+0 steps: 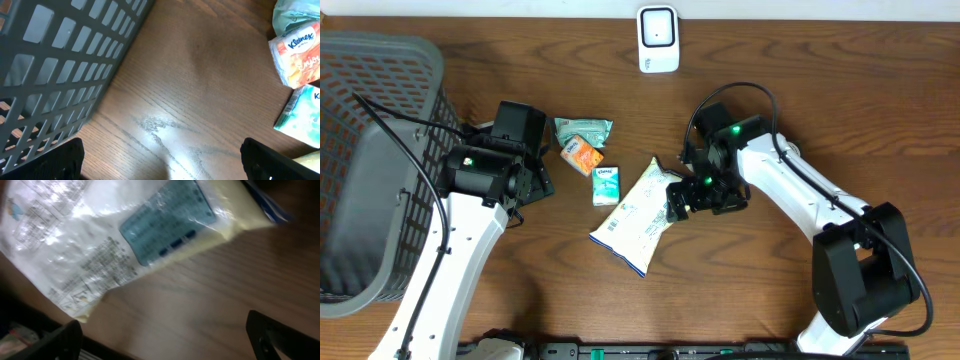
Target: Scan the item barcode
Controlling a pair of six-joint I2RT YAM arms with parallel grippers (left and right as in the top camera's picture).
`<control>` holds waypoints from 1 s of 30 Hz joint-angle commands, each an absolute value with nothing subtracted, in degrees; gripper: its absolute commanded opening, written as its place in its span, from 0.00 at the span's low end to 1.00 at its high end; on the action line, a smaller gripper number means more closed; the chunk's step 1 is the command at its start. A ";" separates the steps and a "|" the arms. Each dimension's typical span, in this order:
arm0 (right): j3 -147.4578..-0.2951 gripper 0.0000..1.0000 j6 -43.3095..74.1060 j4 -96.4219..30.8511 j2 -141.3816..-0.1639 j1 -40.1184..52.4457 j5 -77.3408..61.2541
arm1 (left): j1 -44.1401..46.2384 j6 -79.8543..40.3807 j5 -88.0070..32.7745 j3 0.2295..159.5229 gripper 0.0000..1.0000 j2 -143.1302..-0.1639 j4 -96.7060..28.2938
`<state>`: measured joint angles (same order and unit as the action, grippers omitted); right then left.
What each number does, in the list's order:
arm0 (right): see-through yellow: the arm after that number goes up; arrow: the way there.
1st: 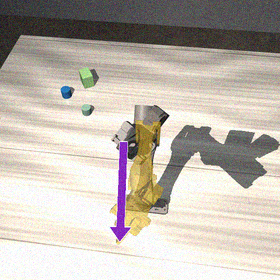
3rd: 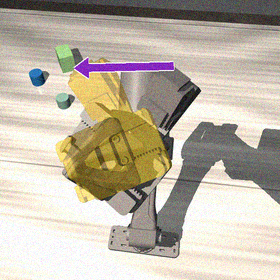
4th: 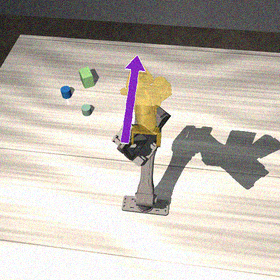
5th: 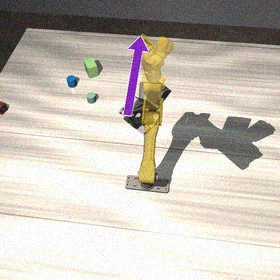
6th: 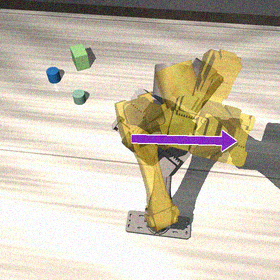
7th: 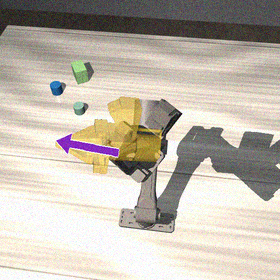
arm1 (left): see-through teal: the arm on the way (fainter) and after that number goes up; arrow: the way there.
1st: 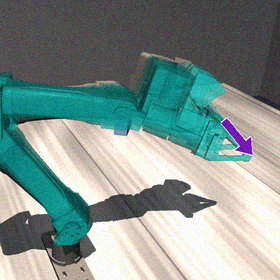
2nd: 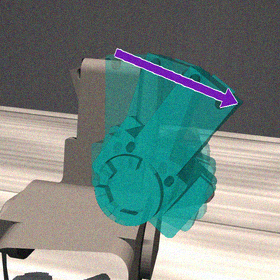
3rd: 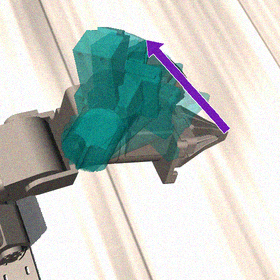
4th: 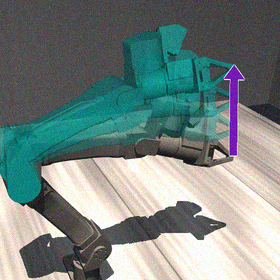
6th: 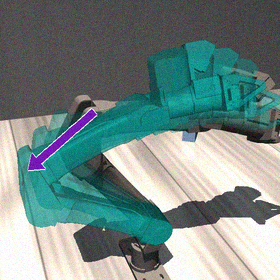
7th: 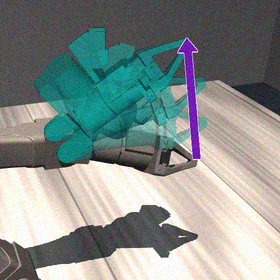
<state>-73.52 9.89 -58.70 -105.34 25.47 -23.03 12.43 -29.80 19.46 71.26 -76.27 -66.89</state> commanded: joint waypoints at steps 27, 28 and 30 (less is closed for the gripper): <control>-41.41 0.85 57.41 -8.38 -105.12 29.10 -32.82 | 12.12 -30.13 20.21 71.46 0.98 -75.92 -67.02; -41.25 0.79 57.39 -8.36 -105.12 29.36 -30.85 | 12.12 -30.13 20.21 71.46 0.98 -75.92 -67.02; -41.25 0.62 56.99 -8.27 -105.12 29.71 -27.73 | 12.12 -30.13 20.21 71.46 0.98 -75.92 -67.02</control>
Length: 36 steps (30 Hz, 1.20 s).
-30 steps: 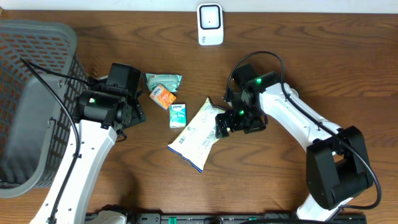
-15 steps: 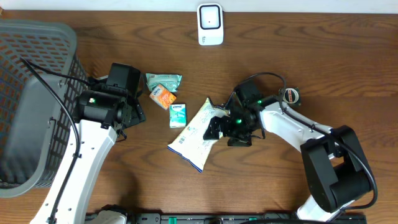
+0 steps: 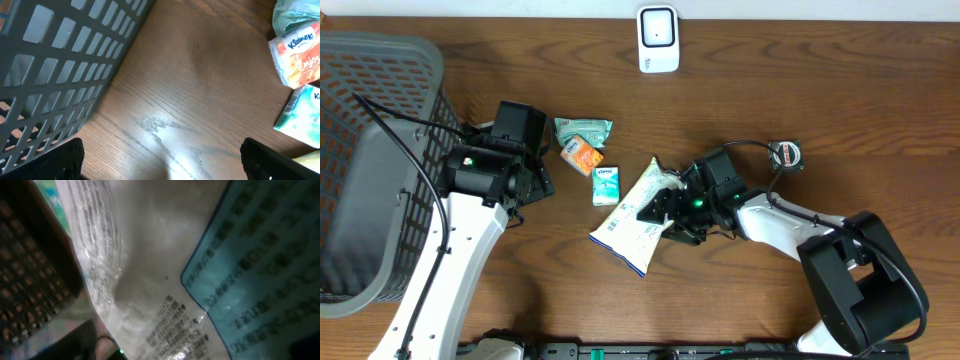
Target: Scan the item barcode
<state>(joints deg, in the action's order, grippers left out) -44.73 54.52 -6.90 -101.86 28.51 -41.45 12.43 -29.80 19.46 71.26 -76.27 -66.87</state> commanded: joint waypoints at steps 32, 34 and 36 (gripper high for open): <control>-53.34 0.01 11.35 -14.44 -87.33 20.73 13.74 | 12.12 -30.13 20.21 71.46 0.98 -75.92 -67.02; -53.34 0.01 11.51 -15.33 -87.33 20.53 14.06 | 12.12 -30.13 20.21 71.46 0.98 -75.92 -67.02; -53.34 0.04 12.75 -16.64 -87.33 20.45 12.14 | 12.12 -30.13 20.21 71.46 0.98 -75.92 -67.02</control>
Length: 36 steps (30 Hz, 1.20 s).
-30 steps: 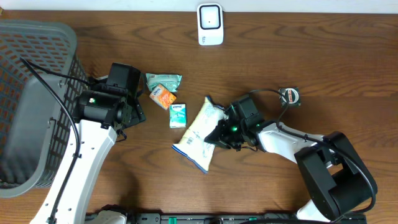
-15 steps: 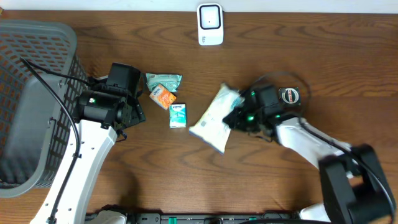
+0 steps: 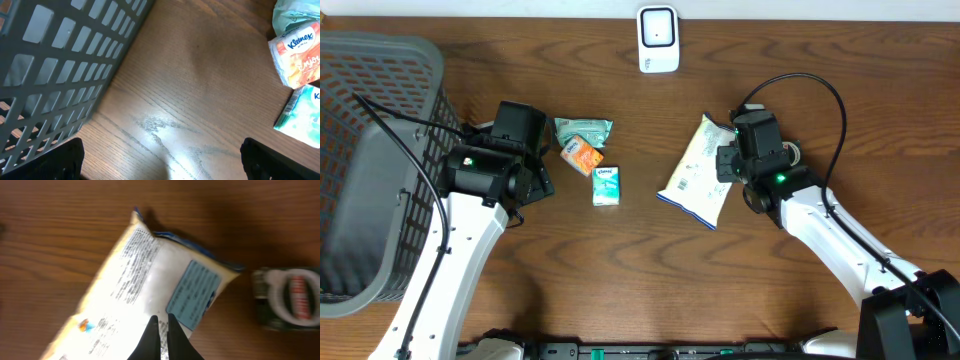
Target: Scan the item barcode
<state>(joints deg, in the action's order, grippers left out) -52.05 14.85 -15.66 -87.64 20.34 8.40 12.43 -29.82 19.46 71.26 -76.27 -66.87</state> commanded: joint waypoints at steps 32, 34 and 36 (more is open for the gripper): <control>-54.61 0.01 20.91 -4.82 -106.15 7.70 -34.63 | 12.12 -30.13 20.21 71.46 0.98 -75.92 -67.02; -56.27 0.01 18.04 -6.90 -103.53 7.79 -32.62 | 12.12 -30.13 20.21 71.46 0.98 -75.92 -67.02; -59.51 0.01 14.55 -12.73 -99.46 8.71 -23.53 | 12.12 -30.13 20.21 71.46 0.97 -75.92 -67.02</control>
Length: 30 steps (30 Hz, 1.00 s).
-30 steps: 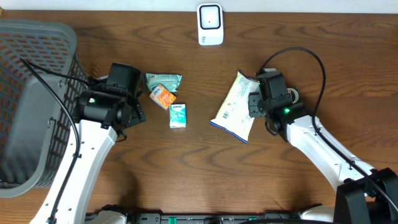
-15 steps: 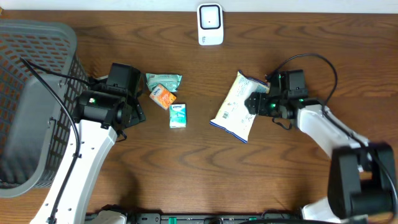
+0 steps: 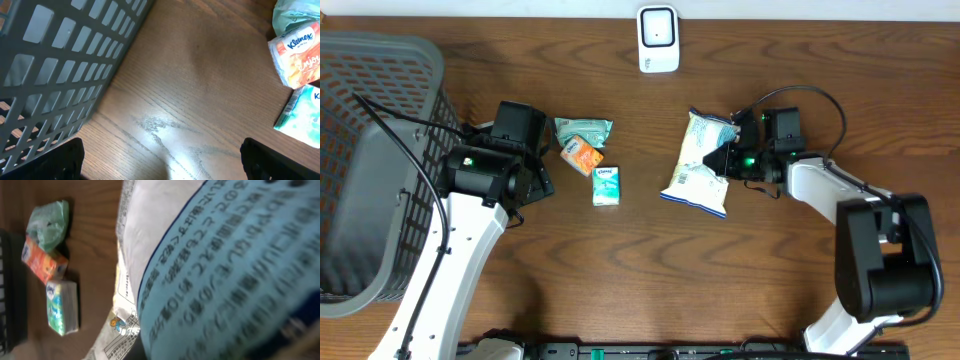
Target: Scan the item barcode
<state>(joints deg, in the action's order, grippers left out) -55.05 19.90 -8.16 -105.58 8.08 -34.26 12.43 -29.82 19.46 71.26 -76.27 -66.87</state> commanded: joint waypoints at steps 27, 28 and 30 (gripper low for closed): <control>-68.34 0.72 3.79 -29.17 -101.25 20.40 21.37 | 12.12 -30.13 20.21 71.46 0.98 -75.92 -67.02; -68.47 0.74 4.19 -29.32 -101.23 19.86 20.91 | 12.12 -30.13 20.21 71.46 0.98 -75.92 -67.02; -69.23 0.76 6.44 -30.17 -101.23 18.31 18.26 | 12.12 -30.13 20.21 71.46 0.98 -75.92 -67.02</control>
<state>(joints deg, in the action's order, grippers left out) -68.10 3.57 -29.50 -101.62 20.27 21.74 12.43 -29.82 19.46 71.26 -76.27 -66.87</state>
